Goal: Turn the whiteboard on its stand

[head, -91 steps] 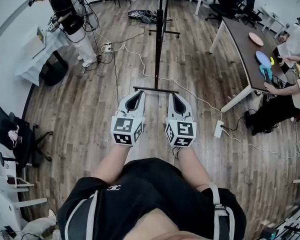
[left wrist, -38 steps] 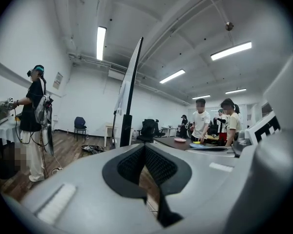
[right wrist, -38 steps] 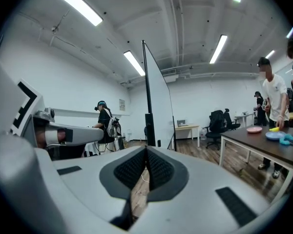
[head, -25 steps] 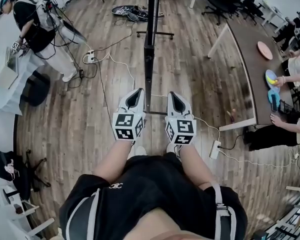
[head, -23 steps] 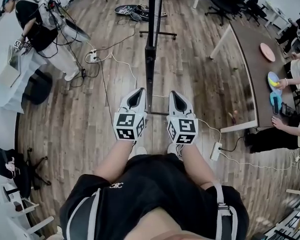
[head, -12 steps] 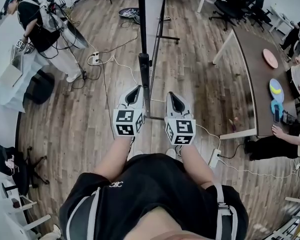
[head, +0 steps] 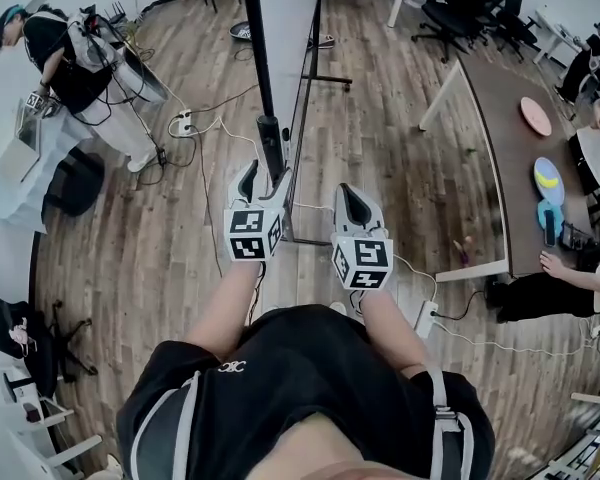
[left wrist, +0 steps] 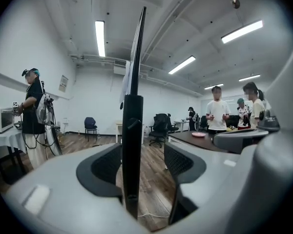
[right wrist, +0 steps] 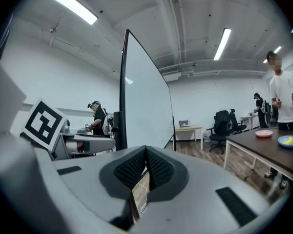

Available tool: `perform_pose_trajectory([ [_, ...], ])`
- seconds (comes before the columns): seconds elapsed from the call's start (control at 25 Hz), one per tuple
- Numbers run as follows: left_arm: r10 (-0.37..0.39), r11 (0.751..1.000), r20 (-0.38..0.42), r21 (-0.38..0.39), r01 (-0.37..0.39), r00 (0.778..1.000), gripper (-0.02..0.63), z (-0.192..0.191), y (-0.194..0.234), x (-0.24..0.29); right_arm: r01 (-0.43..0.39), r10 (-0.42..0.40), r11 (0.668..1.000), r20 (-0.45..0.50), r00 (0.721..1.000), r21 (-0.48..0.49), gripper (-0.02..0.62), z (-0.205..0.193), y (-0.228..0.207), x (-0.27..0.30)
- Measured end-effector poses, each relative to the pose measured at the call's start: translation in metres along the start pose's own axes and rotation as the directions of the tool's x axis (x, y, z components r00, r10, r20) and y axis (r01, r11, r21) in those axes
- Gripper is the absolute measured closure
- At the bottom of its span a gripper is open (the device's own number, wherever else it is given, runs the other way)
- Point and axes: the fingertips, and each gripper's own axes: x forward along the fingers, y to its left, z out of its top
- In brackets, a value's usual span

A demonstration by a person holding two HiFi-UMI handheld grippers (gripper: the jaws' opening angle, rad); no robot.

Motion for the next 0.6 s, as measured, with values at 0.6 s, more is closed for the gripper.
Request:
perform_pose_trajectory([
  [0.6,0.11,0.994,-0.061,0.0,-0.111,0.992,0.344,-0.004,0.028,0.049,0.08,-0.081,0.996,0.005,0.997,0.028,0.589,0.002,-0.04,-0.013],
])
